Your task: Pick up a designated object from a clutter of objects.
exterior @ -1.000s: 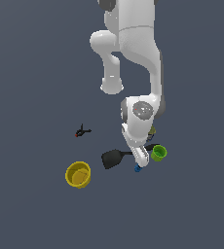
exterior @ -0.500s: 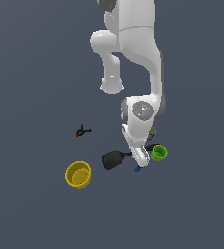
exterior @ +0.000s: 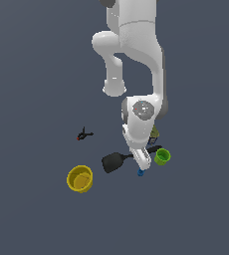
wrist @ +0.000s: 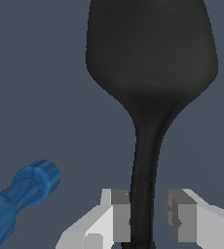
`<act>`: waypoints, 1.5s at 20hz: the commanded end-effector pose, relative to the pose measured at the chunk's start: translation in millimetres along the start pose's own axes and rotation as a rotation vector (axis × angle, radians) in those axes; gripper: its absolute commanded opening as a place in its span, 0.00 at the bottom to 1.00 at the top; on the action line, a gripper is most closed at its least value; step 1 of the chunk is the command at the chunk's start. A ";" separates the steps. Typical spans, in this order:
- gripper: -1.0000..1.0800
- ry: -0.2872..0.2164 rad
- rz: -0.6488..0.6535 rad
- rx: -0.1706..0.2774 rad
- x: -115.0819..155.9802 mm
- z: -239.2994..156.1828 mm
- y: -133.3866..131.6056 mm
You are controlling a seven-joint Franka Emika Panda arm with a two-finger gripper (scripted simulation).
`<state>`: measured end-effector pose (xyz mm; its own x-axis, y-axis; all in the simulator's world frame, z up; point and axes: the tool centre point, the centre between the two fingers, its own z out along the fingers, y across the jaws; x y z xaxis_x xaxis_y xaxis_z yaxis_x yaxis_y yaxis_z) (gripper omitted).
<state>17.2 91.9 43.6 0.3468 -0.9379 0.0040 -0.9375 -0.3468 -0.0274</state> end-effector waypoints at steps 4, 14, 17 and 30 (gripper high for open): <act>0.00 0.000 0.001 0.000 19.9 -28.4 5.9; 0.00 -0.003 0.001 -0.006 81.3 -116.1 26.4; 0.00 -0.004 0.002 -0.008 102.8 -146.9 33.1; 0.00 -0.005 0.002 -0.018 193.7 -275.5 58.4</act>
<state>21.8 -100.8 302.6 0.3442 -0.9389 -0.0012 -0.9389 -0.3441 -0.0097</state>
